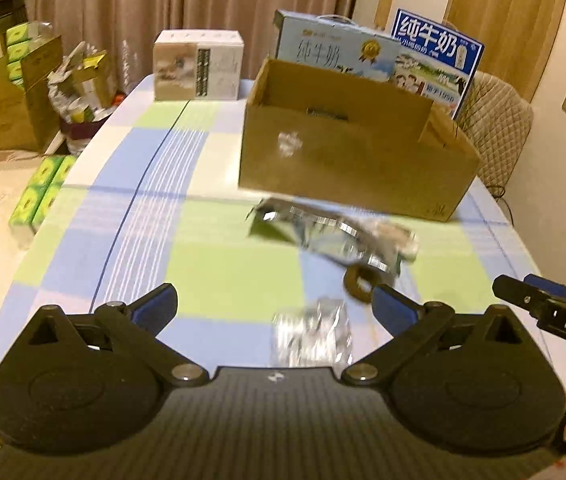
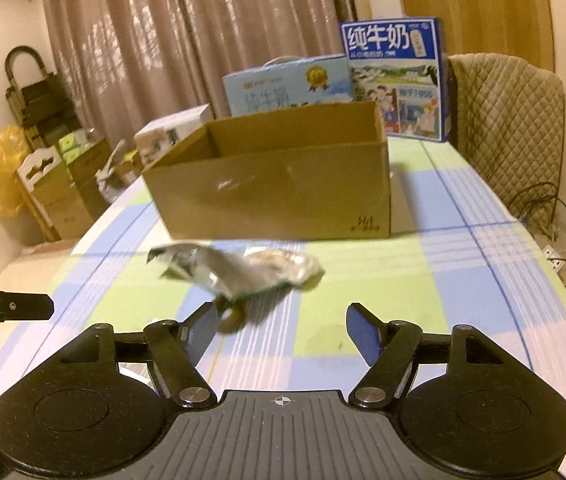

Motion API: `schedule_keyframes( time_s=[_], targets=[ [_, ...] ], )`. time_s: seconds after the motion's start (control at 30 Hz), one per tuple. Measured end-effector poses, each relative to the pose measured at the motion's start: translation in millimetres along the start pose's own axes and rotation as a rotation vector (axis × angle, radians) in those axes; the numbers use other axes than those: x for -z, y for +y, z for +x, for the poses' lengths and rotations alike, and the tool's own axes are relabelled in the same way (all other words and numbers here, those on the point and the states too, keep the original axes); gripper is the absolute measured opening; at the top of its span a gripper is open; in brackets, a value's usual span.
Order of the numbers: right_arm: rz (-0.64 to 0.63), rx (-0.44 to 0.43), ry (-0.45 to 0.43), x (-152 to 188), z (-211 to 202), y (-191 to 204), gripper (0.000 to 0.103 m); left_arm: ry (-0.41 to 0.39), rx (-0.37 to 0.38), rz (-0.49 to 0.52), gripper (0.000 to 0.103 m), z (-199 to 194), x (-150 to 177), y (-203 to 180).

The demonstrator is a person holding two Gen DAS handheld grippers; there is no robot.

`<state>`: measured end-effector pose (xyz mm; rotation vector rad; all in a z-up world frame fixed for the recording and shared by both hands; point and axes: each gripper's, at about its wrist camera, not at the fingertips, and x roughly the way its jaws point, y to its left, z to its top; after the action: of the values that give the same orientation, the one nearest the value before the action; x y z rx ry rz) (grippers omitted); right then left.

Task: Organize objects
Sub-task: 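Withdraw both tools from the box back toward the table items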

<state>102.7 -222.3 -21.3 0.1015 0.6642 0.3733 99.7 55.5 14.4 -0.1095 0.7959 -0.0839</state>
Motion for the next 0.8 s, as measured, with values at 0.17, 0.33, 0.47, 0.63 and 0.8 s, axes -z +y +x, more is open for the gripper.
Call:
schedule_keyframes(
  time_s=[0.17, 0.33, 0.47, 0.63, 0.8],
  targets=[
    [-0.008, 0.004, 0.018, 9, -1, 3, 0.069, 0.021, 0.003, -0.004, 0.102, -10, 20, 2],
    [-0.002, 0.010, 0.014, 10, -4, 1, 0.069, 0.030, 0.014, 0.006, 0.102, -15, 27, -4],
    [0.004, 0.011, 0.015, 10, -5, -1, 0.069, 0.033, 0.016, 0.009, 0.102, -16, 29, -9],
    [0.012, 0.012, 0.016, 10, -6, -2, 0.069, 0.042, 0.016, 0.016, 0.102, -16, 31, -13],
    [0.016, 0.013, 0.021, 10, -5, -3, 0.069, 0.054, 0.018, 0.021, 0.102, -13, 33, -17]
  ],
)
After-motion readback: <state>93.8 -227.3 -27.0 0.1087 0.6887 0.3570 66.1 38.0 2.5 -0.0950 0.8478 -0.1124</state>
